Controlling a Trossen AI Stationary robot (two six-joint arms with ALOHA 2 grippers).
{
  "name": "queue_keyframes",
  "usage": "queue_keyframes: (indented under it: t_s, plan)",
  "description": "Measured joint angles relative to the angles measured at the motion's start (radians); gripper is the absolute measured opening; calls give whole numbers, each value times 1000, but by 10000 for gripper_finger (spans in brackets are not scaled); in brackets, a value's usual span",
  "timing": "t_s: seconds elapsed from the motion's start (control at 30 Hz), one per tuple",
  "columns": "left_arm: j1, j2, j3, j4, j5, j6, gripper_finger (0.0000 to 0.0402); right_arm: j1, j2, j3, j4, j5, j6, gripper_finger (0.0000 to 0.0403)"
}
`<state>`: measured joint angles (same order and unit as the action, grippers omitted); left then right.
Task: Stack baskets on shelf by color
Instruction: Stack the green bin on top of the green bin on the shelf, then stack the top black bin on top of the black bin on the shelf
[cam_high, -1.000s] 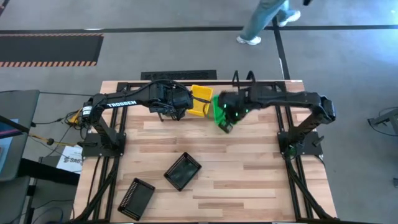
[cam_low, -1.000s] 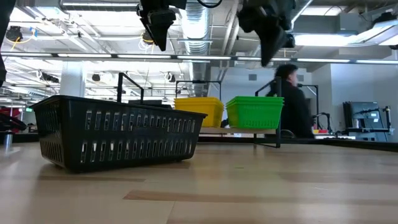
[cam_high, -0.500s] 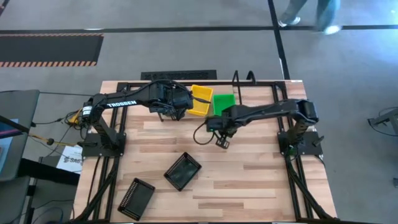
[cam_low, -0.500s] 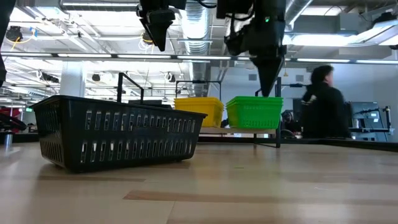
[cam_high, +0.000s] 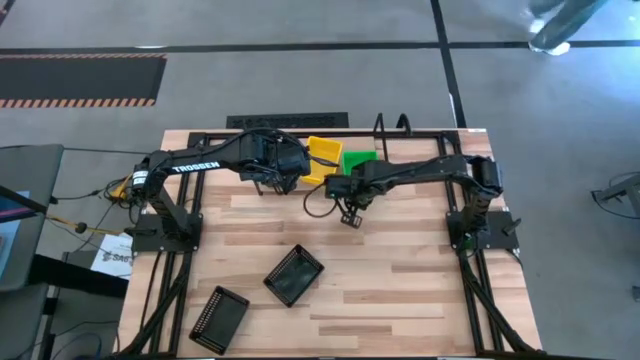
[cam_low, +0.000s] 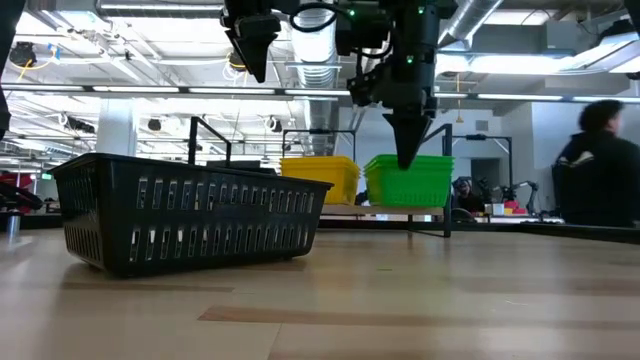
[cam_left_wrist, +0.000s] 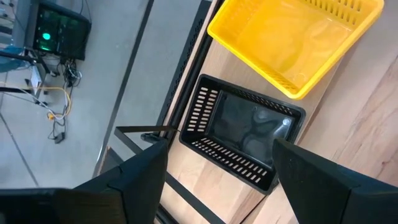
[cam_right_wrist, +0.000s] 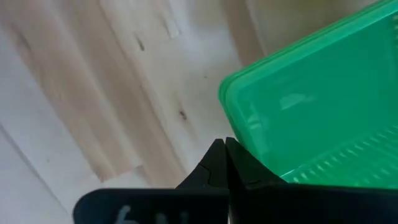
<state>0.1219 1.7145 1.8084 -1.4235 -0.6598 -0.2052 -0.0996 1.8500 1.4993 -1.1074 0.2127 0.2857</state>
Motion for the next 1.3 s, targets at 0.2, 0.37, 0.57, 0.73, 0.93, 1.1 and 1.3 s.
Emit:
queue_keyframes:
  t_s: [0.2, 0.37, 0.57, 0.73, 0.93, 1.1, 1.3]
  plan:
    - [0, 0, 0, 0, 0, 0, 277, -62, -18, -1, 20, 23, -51, 0]
    - [0, 0, 0, 1, 1, -1, 277, -88, -42, 2, 48, 24, -54, 0]
    - [0, 0, 0, 1, 9, -1, 277, -38, -78, 32, 117, -4, -45, 0]
    - [0, 0, 0, -1, 6, 11, 277, -20, -84, 36, 296, -49, -62, 0]
    - [1, -18, 0, -78, -54, 5, 277, -42, -66, 34, 367, -76, -89, 0]
    - [18, -91, -3, -145, -106, -102, 277, -79, -69, 35, 384, -81, -103, 0]
    - [22, -243, -38, -145, -132, -186, 277, -110, -67, 35, 422, -130, -138, 0]
